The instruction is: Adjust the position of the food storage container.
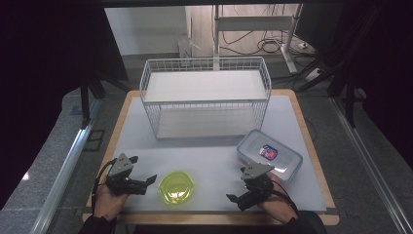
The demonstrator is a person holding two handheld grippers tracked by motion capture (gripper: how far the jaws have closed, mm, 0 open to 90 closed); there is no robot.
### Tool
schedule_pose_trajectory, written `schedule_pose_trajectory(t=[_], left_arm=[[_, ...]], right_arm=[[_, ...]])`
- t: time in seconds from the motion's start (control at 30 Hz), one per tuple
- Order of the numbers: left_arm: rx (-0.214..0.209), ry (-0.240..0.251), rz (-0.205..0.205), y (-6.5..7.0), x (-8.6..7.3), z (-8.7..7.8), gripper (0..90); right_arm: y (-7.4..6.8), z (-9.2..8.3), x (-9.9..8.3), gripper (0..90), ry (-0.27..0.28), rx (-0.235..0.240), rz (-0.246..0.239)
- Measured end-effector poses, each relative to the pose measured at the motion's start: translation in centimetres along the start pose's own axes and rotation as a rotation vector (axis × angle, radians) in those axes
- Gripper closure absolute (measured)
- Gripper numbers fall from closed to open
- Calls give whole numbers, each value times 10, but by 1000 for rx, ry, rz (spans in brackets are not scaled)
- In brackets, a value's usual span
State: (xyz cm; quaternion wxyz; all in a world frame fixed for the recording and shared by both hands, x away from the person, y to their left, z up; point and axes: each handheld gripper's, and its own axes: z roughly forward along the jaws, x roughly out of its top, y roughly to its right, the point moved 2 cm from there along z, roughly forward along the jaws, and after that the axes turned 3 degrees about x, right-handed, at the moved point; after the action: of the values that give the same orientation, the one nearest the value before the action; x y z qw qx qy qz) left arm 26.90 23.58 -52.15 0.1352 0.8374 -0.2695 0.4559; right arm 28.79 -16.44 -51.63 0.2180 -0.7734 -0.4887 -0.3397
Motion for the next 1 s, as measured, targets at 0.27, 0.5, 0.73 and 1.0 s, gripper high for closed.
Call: schedule_pose_trajectory(t=[0.27,0.5,0.73,1.0], left_arm=[[10,-29,1,3,0,3,22],[23,-53,-41,2,3,2,8],[-37,14,-90,7,15,-12,166],[-152,33,2,46,37,-18,608]], right_arm=[[-1,2,1,0,10,23,11],[-1,6,1,0,-11,21,1],[-3,10,3,31,-19,26,17],[-3,8,8,162,16,24,33]])
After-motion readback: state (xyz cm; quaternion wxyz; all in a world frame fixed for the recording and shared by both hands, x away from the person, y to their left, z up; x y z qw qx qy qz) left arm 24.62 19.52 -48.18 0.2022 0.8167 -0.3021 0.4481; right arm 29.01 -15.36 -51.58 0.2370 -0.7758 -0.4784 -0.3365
